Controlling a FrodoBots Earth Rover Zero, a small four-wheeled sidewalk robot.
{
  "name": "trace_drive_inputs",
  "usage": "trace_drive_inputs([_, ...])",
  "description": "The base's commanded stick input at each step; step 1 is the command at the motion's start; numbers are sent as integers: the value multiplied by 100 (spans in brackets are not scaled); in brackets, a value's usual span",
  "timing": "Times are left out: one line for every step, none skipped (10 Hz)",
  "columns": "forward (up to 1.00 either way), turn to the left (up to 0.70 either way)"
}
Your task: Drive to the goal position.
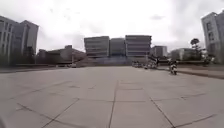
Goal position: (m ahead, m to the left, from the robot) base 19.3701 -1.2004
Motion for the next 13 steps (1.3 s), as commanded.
trace_drive_inputs([70,2])
trace_drive_inputs([70,2])
trace_drive_inputs([70,2])
trace_drive_inputs([70,2])
trace_drive_inputs([70,2])
trace_drive_inputs([70,2])
trace_drive_inputs([70,2])
trace_drive_inputs([70,2])
trace_drive_inputs([70,2])
trace_drive_inputs([70,2])
trace_drive_inputs([70,2])
trace_drive_inputs([70,2])
trace_drive_inputs([70,2])
